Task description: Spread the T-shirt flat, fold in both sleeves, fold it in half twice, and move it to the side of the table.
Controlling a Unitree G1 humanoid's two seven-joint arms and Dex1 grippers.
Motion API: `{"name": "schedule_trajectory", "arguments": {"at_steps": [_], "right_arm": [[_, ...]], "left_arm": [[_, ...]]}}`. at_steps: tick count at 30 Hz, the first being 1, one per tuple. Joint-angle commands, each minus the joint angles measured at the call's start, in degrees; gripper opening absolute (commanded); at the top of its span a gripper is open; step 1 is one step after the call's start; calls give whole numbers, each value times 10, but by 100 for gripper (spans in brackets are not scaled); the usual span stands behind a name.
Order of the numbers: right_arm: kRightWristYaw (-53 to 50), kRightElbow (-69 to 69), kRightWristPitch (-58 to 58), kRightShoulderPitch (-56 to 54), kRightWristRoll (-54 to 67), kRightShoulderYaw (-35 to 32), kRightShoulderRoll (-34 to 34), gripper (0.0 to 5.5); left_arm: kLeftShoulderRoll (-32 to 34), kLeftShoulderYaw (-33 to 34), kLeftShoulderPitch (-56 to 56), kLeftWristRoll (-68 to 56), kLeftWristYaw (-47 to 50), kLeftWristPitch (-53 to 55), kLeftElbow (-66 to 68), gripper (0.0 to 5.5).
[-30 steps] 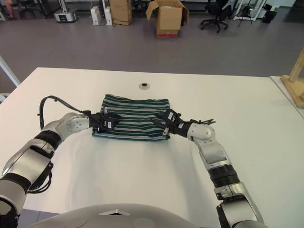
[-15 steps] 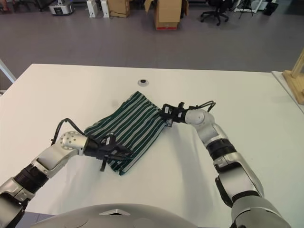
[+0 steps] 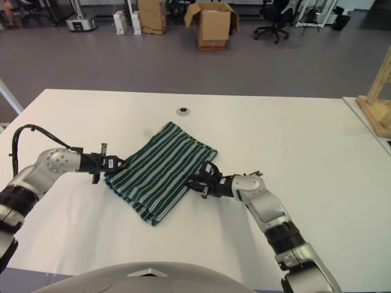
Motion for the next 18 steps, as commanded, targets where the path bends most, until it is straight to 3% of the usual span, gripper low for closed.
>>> {"name": "schedule_trajectory", "arguments": {"at_steps": [1,5,10,12,15,18], "right_arm": [[-16,128,-10,-56,-72,6,-38,122],[102,70,-20,-58,-7,-25,-85,122],[154,-53,21,-10,63,-103,-145,122],[150,-79,10,4,65,-140,-172,122],[139,-139,-35,88,46,-161,-199,122],[91,-197,-156,212,-25,-140,-195,172]], "left_arm": [[30,-16,144,-141,-113,189,-212,91],[13,24,149,-163,-80,261,-279,91],[10,88,107,-71,-5,126,-166,91],[36,105,149,-95,-53,70,-200,91],[89,146,238,-210,-155,101,-285,91],[111,195,225,-233,-214,71,-225,137]]}}
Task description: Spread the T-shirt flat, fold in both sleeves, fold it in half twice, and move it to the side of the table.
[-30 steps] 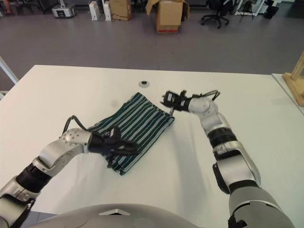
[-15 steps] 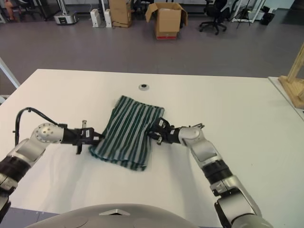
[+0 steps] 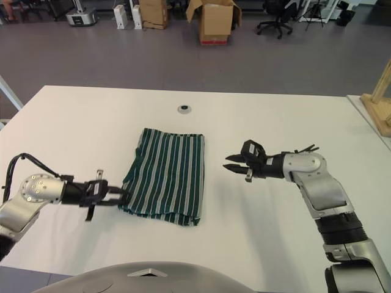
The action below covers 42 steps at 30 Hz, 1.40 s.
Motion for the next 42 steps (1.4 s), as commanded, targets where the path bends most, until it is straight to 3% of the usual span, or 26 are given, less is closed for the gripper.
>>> {"name": "schedule_trajectory", "arguments": {"at_steps": [1,4,8,10,16,22,24,26,29,32,34,38,42], "right_arm": [[-55,-47,-153,117,-96,32,2,194],[-120,-29,-314,146,-212,67,0,250],[-169,24,-454,122,-279,100,15,250],[-181,49,-491,101,-291,118,25,250],[-171,151,-539,-5,-323,184,69,250],[-117,202,-547,-52,-288,219,64,147],[-51,156,-496,-35,-202,230,46,106],[17,78,-414,-2,-111,237,13,59],[72,-14,-312,39,-36,234,-32,17],[90,-95,-212,71,37,211,-62,11],[97,-111,-139,75,105,178,-72,11],[118,-99,44,58,276,104,-87,11],[102,-7,219,-56,383,51,-54,10]], "left_arm": [[25,45,-39,35,-40,-101,99,158],[-8,22,-87,181,18,-336,242,210],[-44,-20,-166,396,136,-601,373,210],[-75,-41,-203,473,188,-677,417,210],[-154,-135,-265,617,297,-767,503,210],[-157,-217,-298,667,328,-801,537,108],[-155,-244,-288,612,319,-796,541,68],[-128,-310,-258,499,276,-764,494,28],[-49,-400,-191,277,181,-616,307,12],[23,-429,-143,105,104,-466,139,8],[39,-411,-125,10,68,-366,80,5],[-12,-311,-172,-118,22,-202,95,5],[-43,-218,-252,-212,-40,25,149,4]]}}
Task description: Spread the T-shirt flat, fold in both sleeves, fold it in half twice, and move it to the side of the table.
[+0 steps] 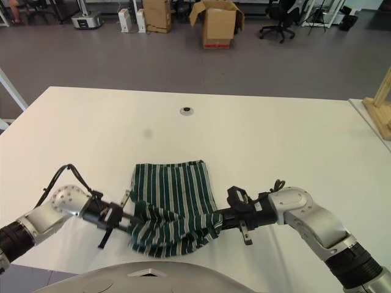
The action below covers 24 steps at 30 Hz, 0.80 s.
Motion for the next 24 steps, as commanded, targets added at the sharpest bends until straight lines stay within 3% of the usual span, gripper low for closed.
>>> {"name": "schedule_trajectory", "arguments": {"at_steps": [1,4,6,10,11,12,16,20,24], "right_arm": [[-31,105,132,-131,53,-35,44,10],[-72,212,177,-217,18,-22,113,10],[-98,300,179,-269,-35,0,160,10],[-155,443,167,-329,-141,32,233,10],[-173,472,167,-340,-155,26,250,47],[-186,490,172,-348,-161,15,263,67],[-230,522,216,-380,-120,-85,297,141],[-285,485,227,-373,-91,-184,305,148],[-307,467,225,-365,-86,-232,305,148]], "left_arm": [[-32,72,-80,-70,-44,212,66,4],[-95,129,-124,-89,-18,335,140,4],[-125,129,-139,-33,13,386,198,3],[-191,179,-128,15,127,463,285,3],[-204,194,-121,18,144,477,293,3],[-214,213,-112,16,163,497,296,41],[-238,331,-107,-22,242,571,290,105],[-260,384,-132,17,263,439,165,110],[-278,271,-169,159,183,284,139,110]]}}
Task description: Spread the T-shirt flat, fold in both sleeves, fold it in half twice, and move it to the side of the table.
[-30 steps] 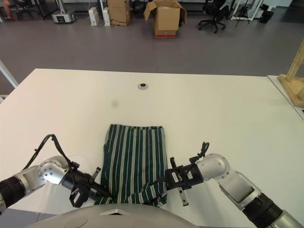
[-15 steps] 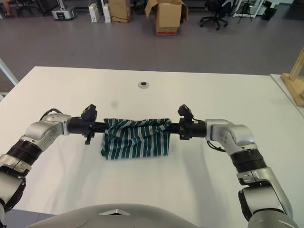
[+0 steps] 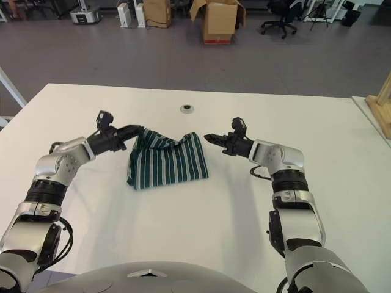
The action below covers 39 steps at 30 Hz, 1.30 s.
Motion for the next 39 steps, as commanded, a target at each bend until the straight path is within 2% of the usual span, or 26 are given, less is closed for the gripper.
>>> {"name": "schedule_trajectory", "arguments": {"at_steps": [1,4,6,8,10,13,16,20,21,23,26,29,32,34,39], "right_arm": [[-20,-18,3,0,4,-33,1,148],[-20,-21,4,-5,0,-41,5,148],[-22,-30,5,2,-1,-46,5,148],[-21,-35,3,7,-3,-48,4,148],[-24,-33,0,7,-3,-54,4,148],[-35,-33,-11,21,3,-76,7,148],[-63,-52,-30,54,8,-108,24,148],[-97,-96,-64,74,14,-136,59,148],[-121,-115,-81,75,25,-157,77,148],[-160,-174,-134,96,19,-163,115,148],[-210,-230,-225,129,-20,-148,167,148],[-268,-221,-346,135,-88,-119,217,148],[-295,-205,-414,156,-135,-95,240,148],[-309,-189,-434,162,-140,-96,250,148],[-305,-177,-461,164,-147,-84,253,148]], "left_arm": [[-21,-109,-36,128,-76,-120,39,110],[-30,-199,-45,235,-149,-212,185,110],[-50,-203,-64,279,-117,-247,325,110],[-49,-177,-73,292,-47,-254,435,110],[-1,-135,-58,280,42,-258,506,110],[90,-59,-6,250,165,-271,557,110],[119,-2,40,239,266,-303,575,110],[94,66,10,214,307,-411,527,110],[79,90,-14,195,304,-448,491,110],[19,126,-32,127,300,-465,332,110],[-112,94,25,33,308,-343,102,110],[-217,79,119,-3,359,-281,29,110],[-242,81,165,13,387,-231,-18,110],[-248,85,175,-2,369,-206,-49,110],[-254,100,169,25,380,-196,-61,110]]}}
